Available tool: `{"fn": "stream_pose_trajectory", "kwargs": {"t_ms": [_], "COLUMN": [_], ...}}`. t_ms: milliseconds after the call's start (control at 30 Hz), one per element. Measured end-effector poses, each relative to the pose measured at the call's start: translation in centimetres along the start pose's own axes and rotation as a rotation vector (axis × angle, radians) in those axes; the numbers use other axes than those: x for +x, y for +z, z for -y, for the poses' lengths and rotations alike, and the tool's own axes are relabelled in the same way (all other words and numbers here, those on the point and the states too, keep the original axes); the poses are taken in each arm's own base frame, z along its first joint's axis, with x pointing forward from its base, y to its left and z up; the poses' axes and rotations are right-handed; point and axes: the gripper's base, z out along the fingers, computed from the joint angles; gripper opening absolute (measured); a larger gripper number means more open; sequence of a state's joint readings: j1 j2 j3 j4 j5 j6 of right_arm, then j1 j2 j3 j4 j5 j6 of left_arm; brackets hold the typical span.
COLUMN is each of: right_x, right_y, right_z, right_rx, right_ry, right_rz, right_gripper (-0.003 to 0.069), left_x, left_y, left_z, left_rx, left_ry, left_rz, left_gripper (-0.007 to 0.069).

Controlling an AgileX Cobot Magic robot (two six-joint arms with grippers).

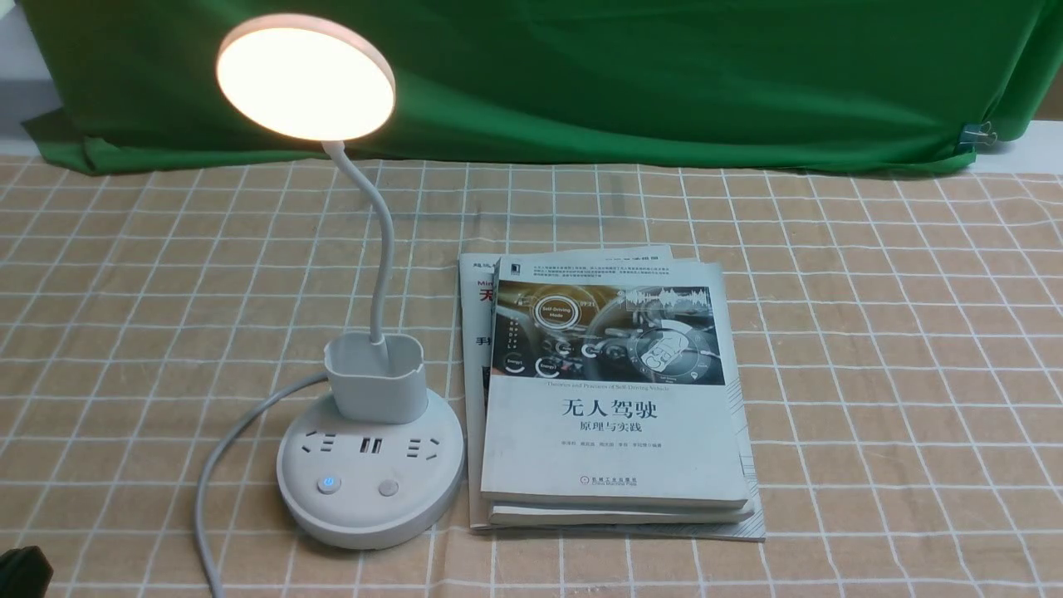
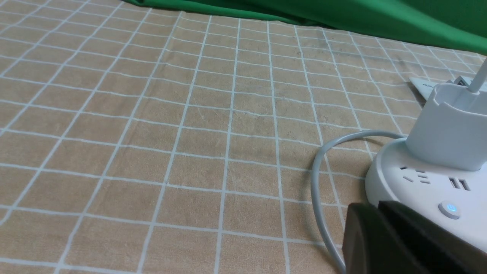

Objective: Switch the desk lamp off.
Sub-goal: Use the left arm to press the button switch on the lamp holder

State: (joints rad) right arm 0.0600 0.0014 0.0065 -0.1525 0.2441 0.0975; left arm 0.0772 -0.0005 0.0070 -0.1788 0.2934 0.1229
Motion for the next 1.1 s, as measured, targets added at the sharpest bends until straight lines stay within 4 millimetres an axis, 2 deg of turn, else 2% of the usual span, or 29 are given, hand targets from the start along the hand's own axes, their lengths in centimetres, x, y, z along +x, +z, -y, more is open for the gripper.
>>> {"fn": "stream_pose_trajectory", "kwargs": {"t_ms": [300, 433, 600, 667, 933, 1067, 1100], "right_x": [0.0, 0.0, 0.0, 0.0, 0.0, 0.0, 0.0], "right_y": [0.0, 0.0, 0.0, 0.0, 0.0, 0.0, 0.0], "right_z": [0.0, 0.0, 0.0, 0.0, 0.0, 0.0, 0.0], "right_rx": [0.000, 0.000, 0.000, 0.000, 0.000, 0.000, 0.000], "right_ry": [0.000, 0.000, 0.000, 0.000, 0.000, 0.000, 0.000], "right_rz": [0.000, 0.000, 0.000, 0.000, 0.000, 0.000, 0.000], "right_gripper": [0.0242, 0.0242, 0.0242, 0.0242, 0.0242, 0.0242, 0.0242], "left_x": [0.0, -0.5, -1.7, -1.9, -2.2, -6.5, -6.9], "left_y": [0.0, 0.0, -0.2, -0.2, -0.3, -0.5, -0.2], "left_z": [0.0, 0.3, 0.4, 0.4, 0.5, 1.9, 2.1], "left_rx": [0.000, 0.043, 0.100, 0.107, 0.118, 0.187, 0.189], "left_ry": [-0.001, -0.214, -0.595, -0.663, -0.673, -0.545, -0.516], "left_rz": [0.000, 0.050, 0.168, 0.188, 0.186, -0.003, -0.067], "left_gripper": [0.0017, 0.0017, 0.0017, 0.0017, 0.0017, 0.0017, 0.0017]}}
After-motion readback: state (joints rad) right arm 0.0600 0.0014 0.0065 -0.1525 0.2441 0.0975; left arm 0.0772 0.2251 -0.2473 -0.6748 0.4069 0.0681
